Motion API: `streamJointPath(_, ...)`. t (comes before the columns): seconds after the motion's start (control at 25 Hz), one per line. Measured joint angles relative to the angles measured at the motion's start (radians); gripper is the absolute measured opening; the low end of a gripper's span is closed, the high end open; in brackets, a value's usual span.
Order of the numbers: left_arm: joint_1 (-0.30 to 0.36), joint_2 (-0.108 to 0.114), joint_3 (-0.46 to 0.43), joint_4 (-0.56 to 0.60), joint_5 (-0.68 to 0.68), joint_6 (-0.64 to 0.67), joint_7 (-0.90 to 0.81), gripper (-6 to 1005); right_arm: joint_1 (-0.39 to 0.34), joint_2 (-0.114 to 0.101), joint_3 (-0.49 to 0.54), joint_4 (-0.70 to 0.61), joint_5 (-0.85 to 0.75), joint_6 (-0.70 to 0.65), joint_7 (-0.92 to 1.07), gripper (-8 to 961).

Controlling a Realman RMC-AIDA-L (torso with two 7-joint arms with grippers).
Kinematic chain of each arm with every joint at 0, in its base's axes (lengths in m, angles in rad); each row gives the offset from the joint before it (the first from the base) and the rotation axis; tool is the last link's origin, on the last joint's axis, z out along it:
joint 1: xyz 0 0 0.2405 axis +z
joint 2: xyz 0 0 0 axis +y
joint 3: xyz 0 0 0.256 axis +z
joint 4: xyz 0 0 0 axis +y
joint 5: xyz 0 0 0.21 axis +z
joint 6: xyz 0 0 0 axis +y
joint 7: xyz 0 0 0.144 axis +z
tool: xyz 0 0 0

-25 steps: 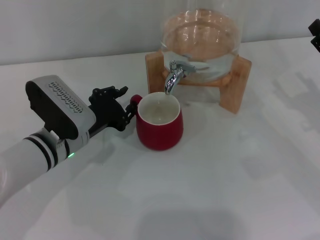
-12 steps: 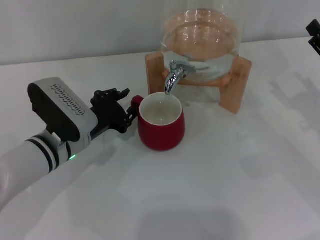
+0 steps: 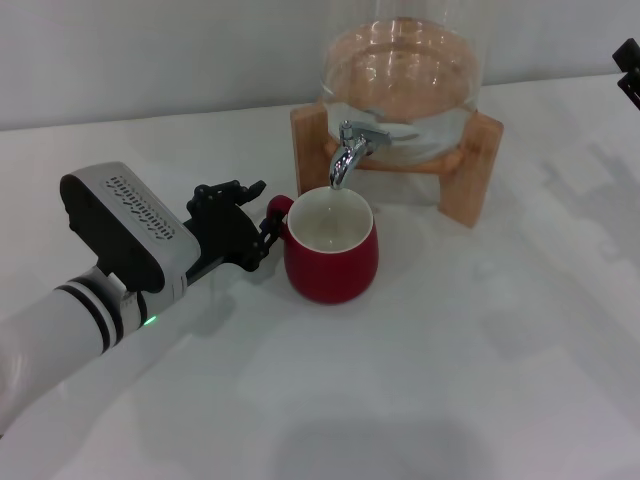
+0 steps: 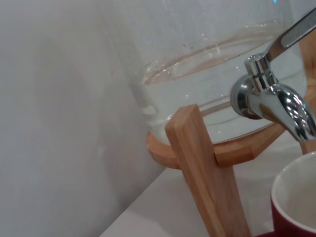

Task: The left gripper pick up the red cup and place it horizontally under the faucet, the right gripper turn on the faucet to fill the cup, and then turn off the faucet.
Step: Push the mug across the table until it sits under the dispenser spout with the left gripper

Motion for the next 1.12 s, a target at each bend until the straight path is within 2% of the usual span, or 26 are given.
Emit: streamJointPath(1.12, 0.001, 0.000, 0.003, 0.005, -0.028, -0.015, -0.012, 375, 0.011, 0.000, -0.002, 0.000, -0.001, -0.007, 0.000, 833)
